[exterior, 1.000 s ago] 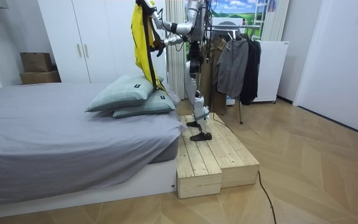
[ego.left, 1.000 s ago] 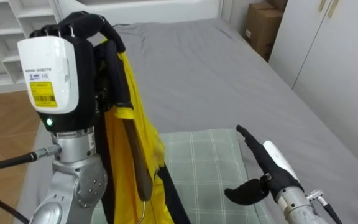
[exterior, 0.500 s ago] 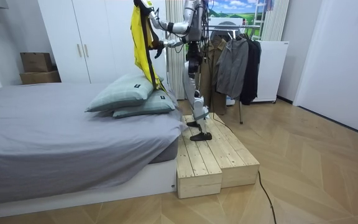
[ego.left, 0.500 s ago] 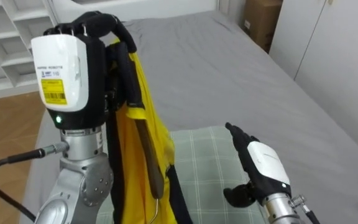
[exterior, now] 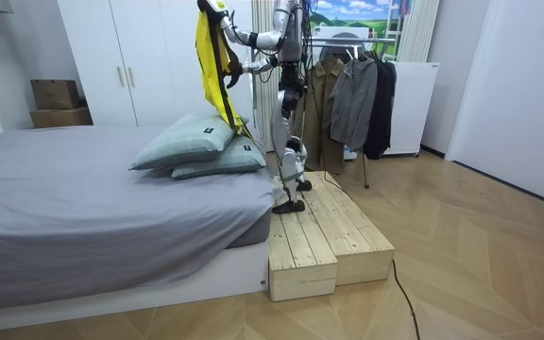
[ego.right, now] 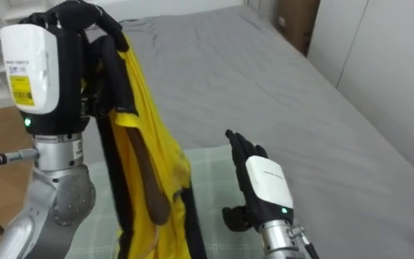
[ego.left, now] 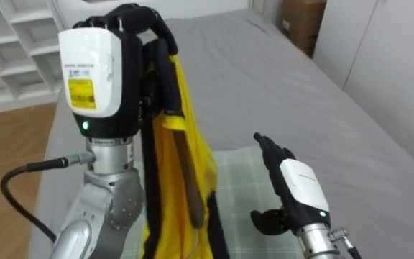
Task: Hang clothes
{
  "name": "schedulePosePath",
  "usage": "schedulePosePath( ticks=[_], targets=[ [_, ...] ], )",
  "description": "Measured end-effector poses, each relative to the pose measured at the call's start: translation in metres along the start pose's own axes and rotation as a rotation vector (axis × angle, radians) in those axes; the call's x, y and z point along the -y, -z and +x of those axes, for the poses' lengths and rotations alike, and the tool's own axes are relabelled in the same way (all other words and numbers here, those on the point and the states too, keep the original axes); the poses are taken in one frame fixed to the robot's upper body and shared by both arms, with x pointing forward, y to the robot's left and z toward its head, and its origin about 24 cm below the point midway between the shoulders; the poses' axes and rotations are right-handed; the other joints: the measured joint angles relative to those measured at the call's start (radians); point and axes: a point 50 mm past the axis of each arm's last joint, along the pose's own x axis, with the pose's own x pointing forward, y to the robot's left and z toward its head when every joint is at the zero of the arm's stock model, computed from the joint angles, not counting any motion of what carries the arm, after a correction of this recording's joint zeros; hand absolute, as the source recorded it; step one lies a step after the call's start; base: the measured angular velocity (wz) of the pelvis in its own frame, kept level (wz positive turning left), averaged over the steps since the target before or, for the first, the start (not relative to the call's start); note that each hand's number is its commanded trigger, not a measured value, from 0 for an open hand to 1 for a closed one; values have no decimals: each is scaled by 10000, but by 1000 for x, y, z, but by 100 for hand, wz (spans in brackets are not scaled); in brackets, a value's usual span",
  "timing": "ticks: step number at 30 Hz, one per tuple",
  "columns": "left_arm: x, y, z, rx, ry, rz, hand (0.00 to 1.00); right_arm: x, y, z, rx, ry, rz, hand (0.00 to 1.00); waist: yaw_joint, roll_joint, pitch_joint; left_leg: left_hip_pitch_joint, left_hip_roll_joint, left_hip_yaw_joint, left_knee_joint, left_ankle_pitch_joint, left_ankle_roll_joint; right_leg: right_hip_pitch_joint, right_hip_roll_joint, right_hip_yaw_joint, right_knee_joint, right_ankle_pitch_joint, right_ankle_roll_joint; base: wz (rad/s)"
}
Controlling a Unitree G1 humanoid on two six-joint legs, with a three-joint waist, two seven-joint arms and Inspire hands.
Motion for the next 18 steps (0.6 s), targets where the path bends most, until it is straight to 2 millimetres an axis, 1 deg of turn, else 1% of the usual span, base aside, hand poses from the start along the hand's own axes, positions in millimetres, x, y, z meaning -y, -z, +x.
schedulePosePath(
  ticks=[1, 2, 3, 5, 6, 8, 12, 14, 16, 18],
  targets=[
    [-1, 1, 0, 2, 4, 40, 100, -5, -7, 0, 167, -51, 230, 0, 145, 9, -4, 68, -3, -20, -9, -4, 4, -10, 57, -196, -107, 28, -54, -17],
    [-2, 4, 0, 23, -23, 62, 100, -9, -16, 0, 504, -70, 418, 0, 120, 10, -4, 91, 5, -222, -13, -5, 3, -40, 236, -224, -387, 165, -196, -15],
    [-3, 4, 0, -38, -67, -26, 100, -10, -20, -1, 779, -61, 439, 0, 91, 16, -3, 105, -7, -399, -8, -21, -24, -79, 357, -301, -643, 331, -270, 0],
    [-1, 3, -1, -86, -22, -127, 100, -11, -22, -1, 895, -23, 445, 0, 47, 114, -69, 122, -32, -393, -37, -38, -50, 42, 376, -487, -568, 405, -273, 5],
    [-1, 3, -1, -75, 21, -138, 100, -12, -23, -2, 877, -14, 544, 0, -63, 140, -74, 247, -64, -379, -110, -37, -52, 152, 395, -579, -576, 404, -275, 5],
    [0, 2, 1, -25, 70, -149, 100, -12, -23, -1, 836, -43, 625, 0, -95, 182, -103, 434, -30, -352, -236, -33, -59, 254, 452, -583, -575, 403, -277, -3],
    [1, -1, 11, 35, 68, -290, 100, -8, -25, 1, 760, 163, 1101, 0, -99, 218, -119, 600, -2, -249, -300, -33, -64, 330, 474, -592, -574, 403, -277, -11],
    [4, -1, 14, -129, 75, -445, 100, -5, -30, 3, 773, 313, 1803, 0, -153, 221, -118, 706, 2, -154, -394, -36, -69, 362, 473, -596, -571, 403, -277, -9],
    [7, 2, 11, -417, 243, -518, 100, -3, -33, 5, 756, 237, 2224, 0, -170, 248, -109, 825, 22, -86, -447, -101, -165, 418, 483, -594, -576, 401, -279, -10],
    [11, 5, 9, -633, 432, -411, 100, -2, -36, 8, 731, 121, 2304, 0, -191, 257, -103, 880, 25, -78, -574, -132, -177, 393, 503, -600, -573, 401, -278, -6]
  ],
)
